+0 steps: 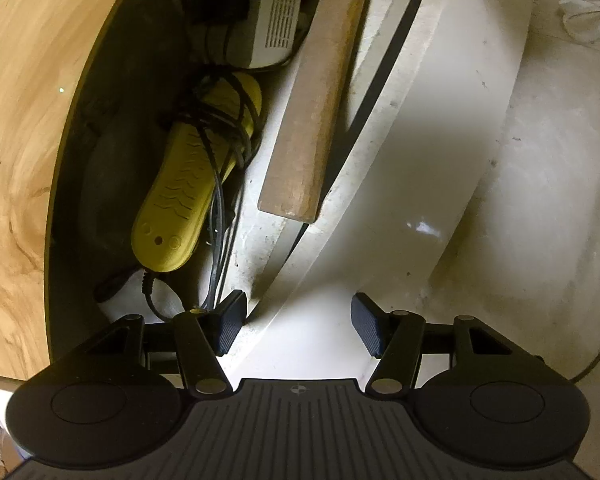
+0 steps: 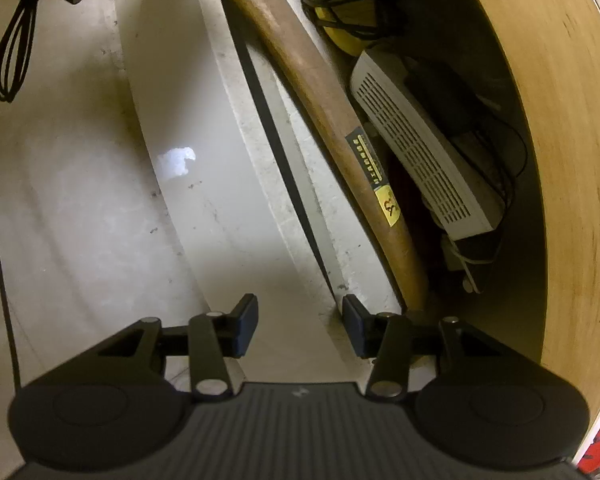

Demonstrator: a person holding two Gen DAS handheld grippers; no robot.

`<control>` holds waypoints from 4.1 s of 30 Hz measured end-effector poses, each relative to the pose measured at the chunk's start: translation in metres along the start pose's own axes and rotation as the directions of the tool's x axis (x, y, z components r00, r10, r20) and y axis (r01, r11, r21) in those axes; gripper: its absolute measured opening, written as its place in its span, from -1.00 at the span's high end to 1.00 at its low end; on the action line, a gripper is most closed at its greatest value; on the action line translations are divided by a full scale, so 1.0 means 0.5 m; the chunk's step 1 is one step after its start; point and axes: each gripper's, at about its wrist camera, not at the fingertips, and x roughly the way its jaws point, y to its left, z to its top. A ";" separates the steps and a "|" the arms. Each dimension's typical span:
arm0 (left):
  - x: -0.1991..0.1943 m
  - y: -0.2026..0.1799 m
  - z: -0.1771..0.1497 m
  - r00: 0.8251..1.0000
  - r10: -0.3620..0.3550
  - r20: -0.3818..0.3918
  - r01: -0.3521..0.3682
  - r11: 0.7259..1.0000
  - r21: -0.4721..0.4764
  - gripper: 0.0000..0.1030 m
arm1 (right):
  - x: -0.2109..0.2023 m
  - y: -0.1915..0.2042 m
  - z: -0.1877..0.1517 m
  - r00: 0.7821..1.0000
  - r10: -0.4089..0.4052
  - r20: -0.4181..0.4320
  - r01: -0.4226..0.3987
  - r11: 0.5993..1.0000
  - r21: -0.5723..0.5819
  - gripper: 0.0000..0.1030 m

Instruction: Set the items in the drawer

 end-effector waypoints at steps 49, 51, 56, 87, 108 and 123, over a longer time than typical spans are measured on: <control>-0.138 -0.012 0.002 0.954 -0.284 -0.097 0.288 0.957 0.029 0.26 | -0.133 0.029 -0.043 0.942 0.327 -0.078 -0.329 0.944 -0.016 0.21; -0.144 -0.013 -0.001 0.951 -0.293 -0.101 0.297 0.954 0.029 0.27 | -0.140 0.030 -0.049 0.937 0.338 -0.083 -0.340 0.940 -0.012 0.21; -0.151 -0.015 -0.009 0.942 -0.319 -0.105 0.324 0.945 0.037 0.29 | -0.151 0.033 -0.057 0.926 0.366 -0.092 -0.367 0.930 -0.002 0.26; -0.175 -0.020 -0.022 0.897 -0.414 -0.153 0.425 0.904 0.044 0.35 | -0.161 0.035 -0.076 0.895 0.435 -0.095 -0.434 0.900 0.035 0.52; -0.170 0.005 -0.011 0.932 -0.328 -0.154 0.314 0.944 -0.105 -0.92 | -0.166 0.006 -0.069 0.912 0.410 0.016 -0.406 0.898 0.168 -0.99; -0.171 0.070 -0.012 0.900 -0.399 -0.177 0.291 0.850 -0.439 -0.92 | -0.148 -0.072 -0.073 0.873 0.483 0.065 -0.436 0.715 0.546 -0.99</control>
